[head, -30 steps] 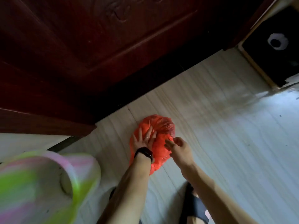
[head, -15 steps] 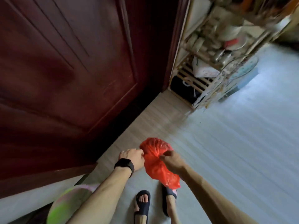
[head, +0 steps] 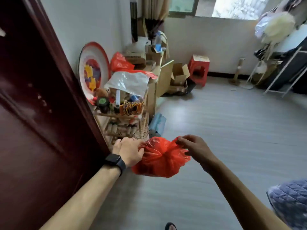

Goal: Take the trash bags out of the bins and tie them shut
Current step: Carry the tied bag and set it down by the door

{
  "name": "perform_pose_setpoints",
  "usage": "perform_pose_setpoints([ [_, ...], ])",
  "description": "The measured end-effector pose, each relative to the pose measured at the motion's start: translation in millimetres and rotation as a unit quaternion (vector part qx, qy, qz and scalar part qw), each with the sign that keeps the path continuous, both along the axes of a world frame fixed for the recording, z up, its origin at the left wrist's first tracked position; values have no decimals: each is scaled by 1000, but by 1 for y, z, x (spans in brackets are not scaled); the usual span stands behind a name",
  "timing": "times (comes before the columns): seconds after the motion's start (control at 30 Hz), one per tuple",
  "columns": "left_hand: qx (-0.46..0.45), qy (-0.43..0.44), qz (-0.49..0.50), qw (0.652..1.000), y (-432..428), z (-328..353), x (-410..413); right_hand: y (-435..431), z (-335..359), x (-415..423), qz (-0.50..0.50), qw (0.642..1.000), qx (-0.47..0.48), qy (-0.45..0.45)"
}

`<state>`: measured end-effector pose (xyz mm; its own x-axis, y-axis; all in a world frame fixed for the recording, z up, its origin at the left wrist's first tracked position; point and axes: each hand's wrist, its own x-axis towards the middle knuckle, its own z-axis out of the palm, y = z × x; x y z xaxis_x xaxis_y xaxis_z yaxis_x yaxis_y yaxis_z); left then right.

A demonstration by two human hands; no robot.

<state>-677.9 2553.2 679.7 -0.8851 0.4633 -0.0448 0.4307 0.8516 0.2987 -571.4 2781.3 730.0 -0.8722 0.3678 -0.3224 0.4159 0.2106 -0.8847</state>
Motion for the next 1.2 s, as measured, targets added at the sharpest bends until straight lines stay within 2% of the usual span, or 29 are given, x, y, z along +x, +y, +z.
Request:
perform_pose_setpoints([
  [0.13, 57, 37, -59, 996, 84, 60, -11, 66, 51, 8, -74, 994, 1, 80],
  [0.27, 36, 56, -114, 991, 185, 86, -34, 154, 68, 2, -116, 986, -25, 114],
  [0.47, -24, 51, -152, 987, 325, 107, -76, 290, 74, -8, -155, 981, -18, 113],
  [0.8, -66, 43, -228, 970, 545, 97, -158, 504, 56, -35, -263, 959, -16, 108],
  [1.2, -46, 32, -362, 931, 849, 81, -291, 735, 57, -103, -407, 910, -9, 84],
])
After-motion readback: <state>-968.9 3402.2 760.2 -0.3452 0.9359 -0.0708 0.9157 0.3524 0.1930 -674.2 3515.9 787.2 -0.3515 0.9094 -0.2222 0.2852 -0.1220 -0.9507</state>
